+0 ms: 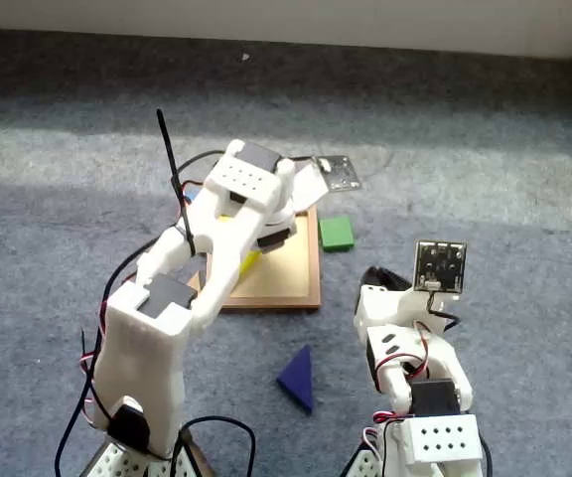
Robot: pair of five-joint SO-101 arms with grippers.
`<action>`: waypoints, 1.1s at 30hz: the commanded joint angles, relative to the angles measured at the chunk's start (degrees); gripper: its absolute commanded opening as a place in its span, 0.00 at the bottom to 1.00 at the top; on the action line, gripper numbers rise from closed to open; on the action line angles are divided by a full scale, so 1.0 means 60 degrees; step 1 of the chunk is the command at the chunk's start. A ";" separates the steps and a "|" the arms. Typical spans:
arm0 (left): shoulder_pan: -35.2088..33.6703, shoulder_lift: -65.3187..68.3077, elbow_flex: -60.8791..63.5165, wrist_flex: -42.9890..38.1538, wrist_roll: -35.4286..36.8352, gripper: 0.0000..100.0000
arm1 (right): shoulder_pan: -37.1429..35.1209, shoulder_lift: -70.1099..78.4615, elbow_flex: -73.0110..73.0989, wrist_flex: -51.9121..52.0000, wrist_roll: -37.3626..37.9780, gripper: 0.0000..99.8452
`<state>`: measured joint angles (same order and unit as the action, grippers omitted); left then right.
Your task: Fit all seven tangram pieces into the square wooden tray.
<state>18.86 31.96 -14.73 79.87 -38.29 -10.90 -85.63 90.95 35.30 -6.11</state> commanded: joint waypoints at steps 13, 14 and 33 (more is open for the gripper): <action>-0.0227 -0.0110 -0.0549 0.0029 -0.0718 0.18 | 0.0125 -0.0095 -0.0022 -0.0242 0.0147 0.04; -0.0242 -0.0110 -0.0593 0.0029 -0.0718 0.18 | 0.0125 -0.0095 -0.0022 -0.0242 0.0147 0.04; -0.0740 -0.0110 -0.1868 0.0103 0.0234 0.18 | 0.0125 -0.0095 -0.0022 -0.0242 0.0147 0.04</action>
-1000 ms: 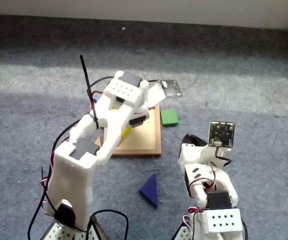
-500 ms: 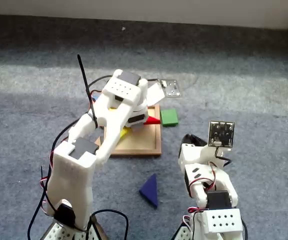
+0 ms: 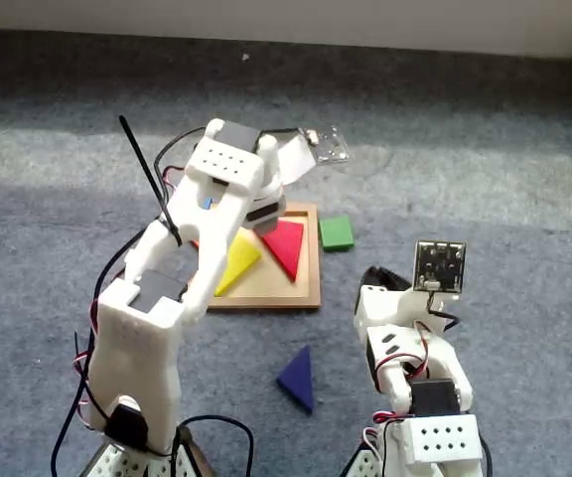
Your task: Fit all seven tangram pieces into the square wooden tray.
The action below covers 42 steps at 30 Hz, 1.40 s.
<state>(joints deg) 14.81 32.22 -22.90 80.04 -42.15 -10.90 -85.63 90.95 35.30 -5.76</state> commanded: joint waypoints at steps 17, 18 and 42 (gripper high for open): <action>-0.0608 -0.2996 -0.1223 0.2388 0.3648 0.03 | 0.0110 -0.0051 -0.0037 -0.0183 0.0088 0.04; -0.0608 -0.3201 -0.1223 0.2535 0.3795 0.01 | 0.0095 -0.0051 -0.0037 -0.0168 0.0088 0.04; -0.3582 -1.2593 1.0410 -0.1070 0.5245 0.00 | 0.0066 -0.0037 -0.0696 0.1927 0.0850 0.05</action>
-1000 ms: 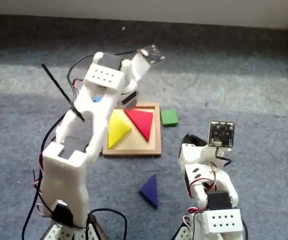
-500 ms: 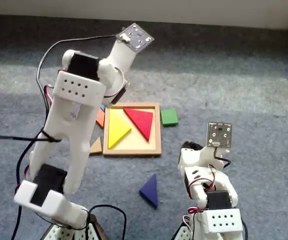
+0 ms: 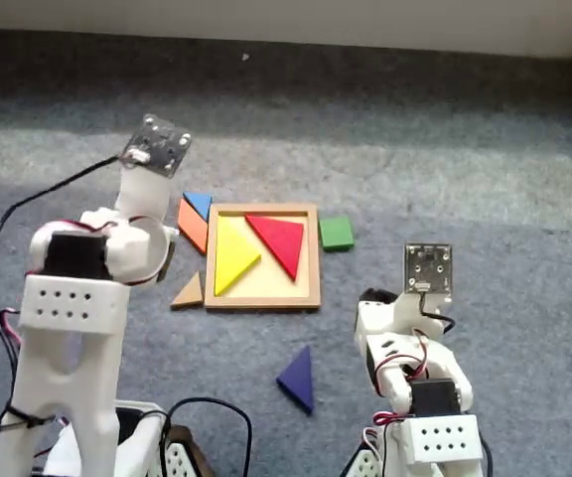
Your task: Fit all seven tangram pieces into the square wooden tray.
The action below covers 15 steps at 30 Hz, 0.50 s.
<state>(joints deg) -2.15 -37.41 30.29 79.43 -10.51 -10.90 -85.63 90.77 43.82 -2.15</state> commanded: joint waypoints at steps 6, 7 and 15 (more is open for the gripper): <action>-0.0813 -0.1077 0.3114 -0.1260 -0.1758 0.13 | 0.0066 -0.0037 -0.0711 0.0579 0.0278 0.05; -0.0828 -0.1077 0.3216 -0.1260 -0.1758 0.17 | 0.0066 -0.0037 -0.0711 0.0579 0.0278 0.05; -0.1018 -0.1179 0.4183 -0.1582 -0.1729 0.21 | 0.0110 -0.0022 -0.0828 0.1209 0.0835 0.07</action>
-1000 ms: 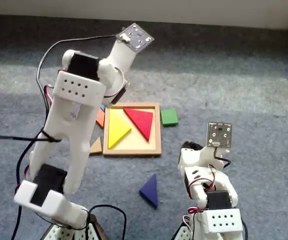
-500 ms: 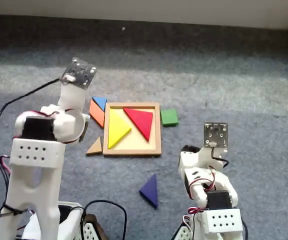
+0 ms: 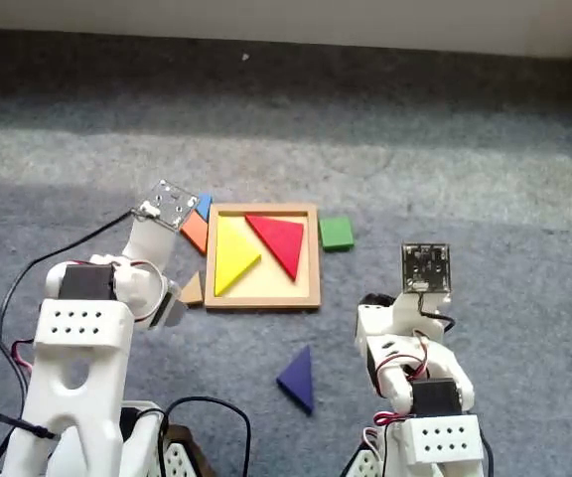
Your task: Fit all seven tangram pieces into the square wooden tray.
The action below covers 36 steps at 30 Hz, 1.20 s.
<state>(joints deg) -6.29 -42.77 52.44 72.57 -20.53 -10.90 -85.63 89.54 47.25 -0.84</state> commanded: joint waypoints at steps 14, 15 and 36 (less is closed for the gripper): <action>-0.2908 -0.0286 0.2586 -0.3062 -0.0029 0.18 | -0.1443 0.2938 -0.4974 0.1648 0.0821 0.09; -0.2908 -0.0242 0.2601 -0.3062 -0.0029 0.18 | -0.1766 0.3538 -0.5370 0.1619 0.0821 0.09; -0.2952 -0.0271 0.2806 -0.3121 -0.0044 0.18 | -0.3758 1.5538 -1.2828 0.0945 0.2183 0.33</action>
<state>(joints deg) -23.08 -43.56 69.49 54.55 -20.53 -32.62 1.32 21.67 54.02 12.09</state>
